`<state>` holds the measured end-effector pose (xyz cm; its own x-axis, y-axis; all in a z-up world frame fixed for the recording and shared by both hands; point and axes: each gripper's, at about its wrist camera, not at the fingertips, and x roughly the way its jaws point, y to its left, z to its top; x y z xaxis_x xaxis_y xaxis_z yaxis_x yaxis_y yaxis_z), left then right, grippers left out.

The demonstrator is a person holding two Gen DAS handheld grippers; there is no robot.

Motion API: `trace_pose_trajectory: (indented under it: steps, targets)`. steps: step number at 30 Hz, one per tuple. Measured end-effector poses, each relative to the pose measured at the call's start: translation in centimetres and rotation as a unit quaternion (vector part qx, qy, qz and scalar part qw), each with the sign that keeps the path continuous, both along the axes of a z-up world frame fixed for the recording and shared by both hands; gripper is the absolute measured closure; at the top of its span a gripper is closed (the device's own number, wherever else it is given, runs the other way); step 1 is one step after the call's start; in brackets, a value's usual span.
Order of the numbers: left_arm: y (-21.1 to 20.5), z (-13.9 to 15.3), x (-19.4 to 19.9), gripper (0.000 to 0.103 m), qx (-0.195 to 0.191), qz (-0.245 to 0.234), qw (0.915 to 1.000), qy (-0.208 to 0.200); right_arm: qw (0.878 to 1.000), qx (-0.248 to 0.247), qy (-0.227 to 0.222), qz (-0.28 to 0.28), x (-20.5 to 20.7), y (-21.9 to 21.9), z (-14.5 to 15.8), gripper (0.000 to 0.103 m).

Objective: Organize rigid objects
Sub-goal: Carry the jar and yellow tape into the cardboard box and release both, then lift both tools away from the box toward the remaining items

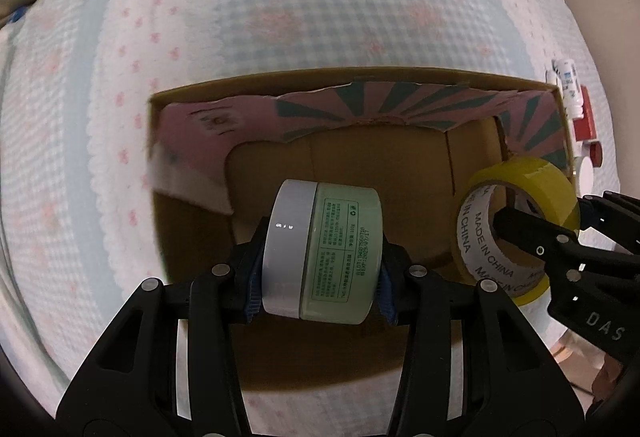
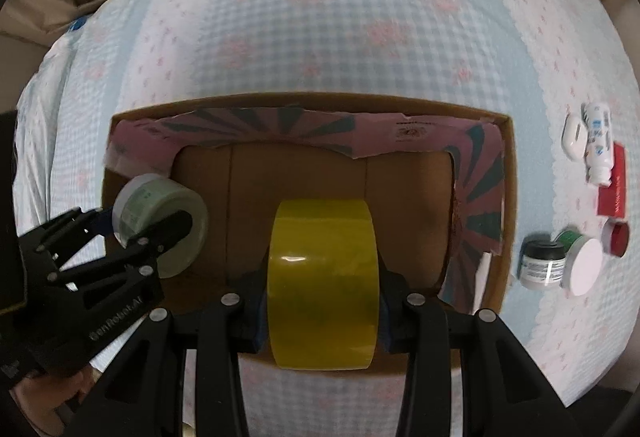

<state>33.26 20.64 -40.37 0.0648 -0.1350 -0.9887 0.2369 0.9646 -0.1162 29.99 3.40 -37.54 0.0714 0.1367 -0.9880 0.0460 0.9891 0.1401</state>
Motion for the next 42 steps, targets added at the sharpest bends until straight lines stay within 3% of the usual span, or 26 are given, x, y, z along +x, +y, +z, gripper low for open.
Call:
trace_pose_trajectory:
  steps: [10, 11, 13, 14, 15, 18, 21, 31, 42]
  targets:
    - [-1.6, -0.3, 1.6, 0.061, 0.004, -0.026, 0.9996, -0.013, 0.999, 0.016, 0.026, -0.027, 1.6, -2.0, -1.5, 0.065]
    - [-1.8, 0.1, 1.6, 0.051, 0.006, -0.032, 0.9992, -0.021, 0.999, 0.015, 0.021, -0.022, 1.6, -2.0, -1.3, 0.062]
    - [-1.9, 0.8, 1.5, 0.013, 0.024, -0.040, 0.9981, -0.039, 1.000, 0.007, 0.013, -0.013, 1.5, -2.0, -0.8, 0.037]
    - [-1.6, 1.2, 1.4, 0.000, 0.044, -0.039, 0.9969, -0.053, 1.000, -0.006, 0.016, -0.013, 1.4, -2.3, -0.6, 0.014]
    - [-1.0, 1.4, 1.3, 0.000, 0.032, -0.036, 0.9976, -0.050, 1.000, -0.007, 0.023, -0.016, 1.2, -2.8, -0.6, 0.000]
    - [0.9, 1.6, 1.1, 0.000, 0.009, -0.004, 0.9993, -0.035, 0.998, 0.028, 0.029, -0.041, 0.3, -4.6, -0.5, 0.000]
    - [2.2, 2.2, 0.4, 0.000, 0.002, 0.018, 0.9993, -0.034, 0.999, 0.026, 0.020, -0.039, -0.8, -4.9, -0.6, 0.000]
    - [2.2, 4.7, -2.3, 0.000, 0.008, 0.022, 0.9985, -0.049, 0.999, 0.026, -0.010, -0.025, -2.2, -3.6, 1.4, 0.000]
    - [2.7, 13.6, -7.6, 0.000, 0.005, 0.034, 0.9937, -0.106, 0.997, 0.026, -0.068, -0.011, -5.6, -2.3, 8.8, 0.000]
